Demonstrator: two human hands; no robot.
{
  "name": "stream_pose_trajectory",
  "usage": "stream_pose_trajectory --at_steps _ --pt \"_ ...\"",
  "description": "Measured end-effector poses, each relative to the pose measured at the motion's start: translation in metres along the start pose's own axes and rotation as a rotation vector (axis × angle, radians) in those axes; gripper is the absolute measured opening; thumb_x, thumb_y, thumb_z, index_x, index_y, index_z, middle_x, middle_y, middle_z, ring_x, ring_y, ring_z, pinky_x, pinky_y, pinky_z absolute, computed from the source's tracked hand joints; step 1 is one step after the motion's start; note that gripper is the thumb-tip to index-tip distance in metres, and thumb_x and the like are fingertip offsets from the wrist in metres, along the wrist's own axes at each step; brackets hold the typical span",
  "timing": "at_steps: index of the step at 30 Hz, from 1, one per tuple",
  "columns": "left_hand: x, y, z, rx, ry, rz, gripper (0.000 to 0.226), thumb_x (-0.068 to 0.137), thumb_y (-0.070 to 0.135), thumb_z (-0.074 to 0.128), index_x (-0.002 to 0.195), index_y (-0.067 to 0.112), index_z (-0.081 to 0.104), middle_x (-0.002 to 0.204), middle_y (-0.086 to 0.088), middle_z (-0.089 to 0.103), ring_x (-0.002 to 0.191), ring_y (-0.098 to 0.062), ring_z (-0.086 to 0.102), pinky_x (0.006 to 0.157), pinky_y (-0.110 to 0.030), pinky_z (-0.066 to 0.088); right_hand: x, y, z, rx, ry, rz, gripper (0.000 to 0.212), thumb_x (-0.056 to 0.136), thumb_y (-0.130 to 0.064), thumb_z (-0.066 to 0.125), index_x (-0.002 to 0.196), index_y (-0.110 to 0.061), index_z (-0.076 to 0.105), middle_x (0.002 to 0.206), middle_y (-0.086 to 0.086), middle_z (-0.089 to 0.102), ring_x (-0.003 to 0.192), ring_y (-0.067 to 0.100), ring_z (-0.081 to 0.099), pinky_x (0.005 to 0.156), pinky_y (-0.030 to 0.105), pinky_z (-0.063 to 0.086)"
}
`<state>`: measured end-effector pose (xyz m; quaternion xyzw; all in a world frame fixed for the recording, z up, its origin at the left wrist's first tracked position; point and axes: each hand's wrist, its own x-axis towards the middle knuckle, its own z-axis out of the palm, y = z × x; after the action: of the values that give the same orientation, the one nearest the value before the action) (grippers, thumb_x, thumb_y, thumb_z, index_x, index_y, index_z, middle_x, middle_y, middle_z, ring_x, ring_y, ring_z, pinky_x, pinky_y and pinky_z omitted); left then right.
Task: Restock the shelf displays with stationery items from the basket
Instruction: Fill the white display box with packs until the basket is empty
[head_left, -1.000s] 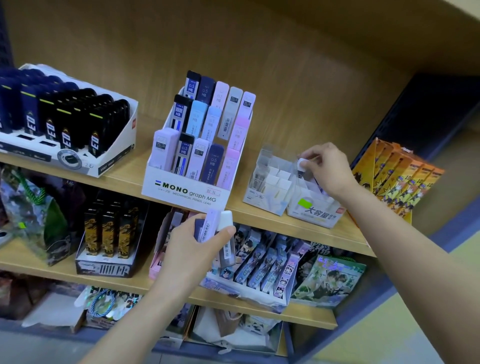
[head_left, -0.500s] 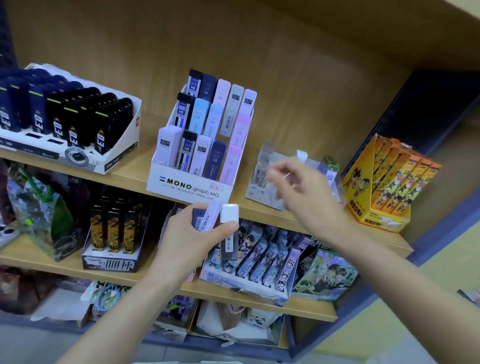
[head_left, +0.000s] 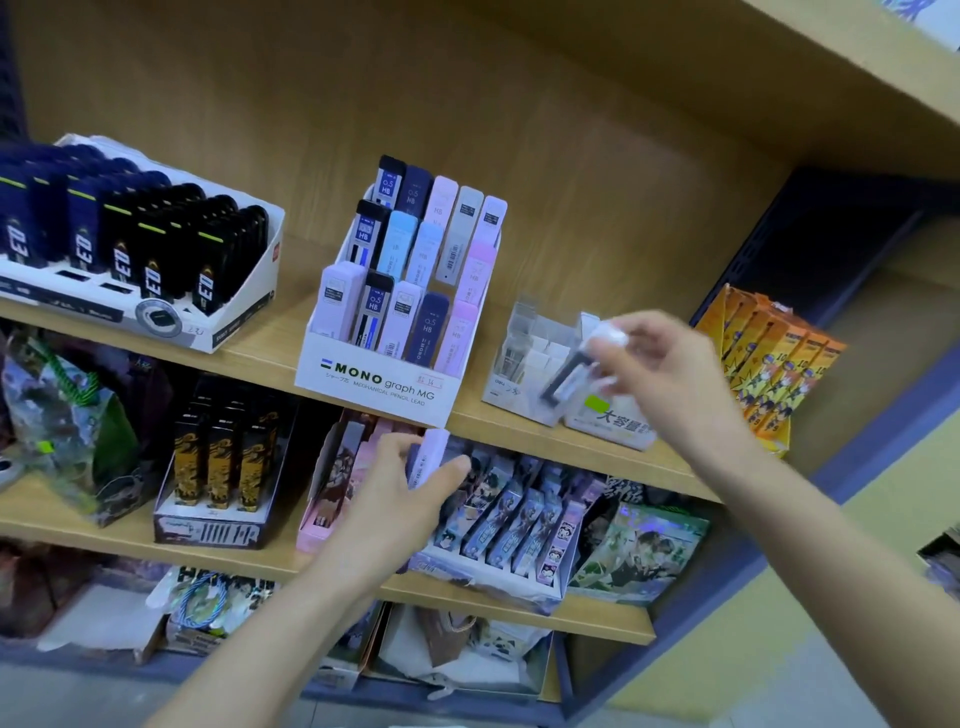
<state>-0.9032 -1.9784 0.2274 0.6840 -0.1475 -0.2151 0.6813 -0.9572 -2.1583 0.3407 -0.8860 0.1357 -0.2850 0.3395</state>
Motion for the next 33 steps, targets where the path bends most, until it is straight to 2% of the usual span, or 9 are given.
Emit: stream_pose_trajectory --at_steps 2,5,7,11,16,23,28,31,33 --pt "0.001 -0.002 0.002 -0.034 -0.022 -0.031 0.025 0.098 0.029 0.047 0.108 0.009 0.036 0.055 -0.001 0.040 0.035 -0.008 0.034 0.045 -0.019 0.036 0.021 0.008 -0.013 -0.089 0.230 -0.093 0.007 0.088 -0.020 0.064 0.093 -0.017 0.061 0.086 -0.001 0.068 0.079 0.018 0.066 0.070 0.025 0.054" --pt "0.000 -0.002 0.005 -0.110 -0.062 -0.063 0.018 0.102 0.020 0.038 0.105 0.003 0.036 0.058 -0.003 0.041 0.033 -0.008 0.036 0.040 -0.016 0.036 0.048 0.024 -0.015 -0.219 0.333 -0.152 0.005 0.090 -0.019 0.060 0.093 -0.016 0.058 0.086 -0.001 0.064 0.077 0.014 0.060 0.062 0.013 0.042" --pt "0.001 -0.004 0.004 -0.133 -0.079 -0.082 0.020 0.102 0.019 0.037 0.104 0.000 0.042 0.058 -0.004 0.044 0.036 -0.010 0.038 0.039 -0.019 0.037 0.062 0.034 -0.010 -0.278 0.317 -0.142 0.006 0.090 -0.017 0.059 0.096 -0.014 0.058 0.081 -0.005 0.059 0.071 0.007 0.055 0.059 0.010 0.040" --pt "0.004 -0.010 -0.001 -0.125 -0.103 -0.119 0.021 0.102 0.015 0.037 0.101 -0.002 0.049 0.059 -0.004 0.053 0.041 -0.012 0.045 0.046 -0.021 0.044 0.081 0.049 -0.002 -0.317 0.219 -0.053 0.009 0.089 -0.015 0.059 0.098 -0.012 0.058 0.088 0.002 0.060 0.077 0.018 0.056 0.071 0.032 0.047" --pt "0.003 -0.006 -0.007 -0.264 -0.129 -0.153 0.018 0.100 0.011 0.044 0.086 0.007 0.055 0.077 -0.009 0.067 0.058 -0.019 0.056 0.053 -0.026 0.053 0.092 0.058 0.002 -0.326 0.093 0.028 0.015 0.088 -0.014 0.065 0.099 -0.013 0.055 0.088 0.001 0.058 0.086 0.025 0.062 0.083 0.044 0.052" --pt "0.005 -0.007 -0.010 -0.252 -0.127 -0.089 0.013 0.095 0.016 0.053 0.097 0.005 0.060 0.076 -0.008 0.070 0.062 -0.016 0.066 0.058 -0.028 0.058 0.097 0.067 0.013 -0.501 0.113 -0.087 0.020 0.082 -0.015 0.072 0.100 -0.010 0.063 0.102 0.004 0.057 0.082 0.017 0.056 0.081 0.041 0.052" --pt "0.008 -0.010 -0.012 -0.238 -0.099 -0.091 0.015 0.092 0.021 0.058 0.102 0.010 0.061 0.080 -0.012 0.072 0.080 -0.026 0.072 0.079 -0.035 0.056 0.080 0.059 0.013 -0.477 0.268 -0.162 0.022 0.091 -0.014 0.061 0.112 -0.012 0.055 0.103 -0.002 0.048 0.079 0.014 0.053 0.078 0.038 0.050" --pt "0.009 -0.010 -0.012 -0.225 -0.087 -0.091 0.013 0.091 0.027 0.060 0.098 0.017 0.066 0.085 -0.004 0.072 0.095 -0.025 0.067 0.092 -0.045 0.050 0.047 0.041 0.020 -0.337 0.318 -0.249 0.015 0.095 -0.015 0.053 0.110 -0.013 0.054 0.097 -0.003 0.052 0.071 0.004 0.049 0.073 0.027 0.047" --pt "0.009 -0.009 -0.011 -0.258 -0.079 -0.096 0.011 0.089 0.029 0.062 0.097 0.023 0.067 0.097 -0.001 0.072 0.104 -0.022 0.063 0.096 -0.047 0.047 0.018 0.027 0.028 -0.244 0.214 -0.255 0.007 0.096 -0.017 0.051 0.103 -0.018 0.054 0.089 -0.009 0.054 0.069 0.002 0.049 0.065 0.016 0.043"
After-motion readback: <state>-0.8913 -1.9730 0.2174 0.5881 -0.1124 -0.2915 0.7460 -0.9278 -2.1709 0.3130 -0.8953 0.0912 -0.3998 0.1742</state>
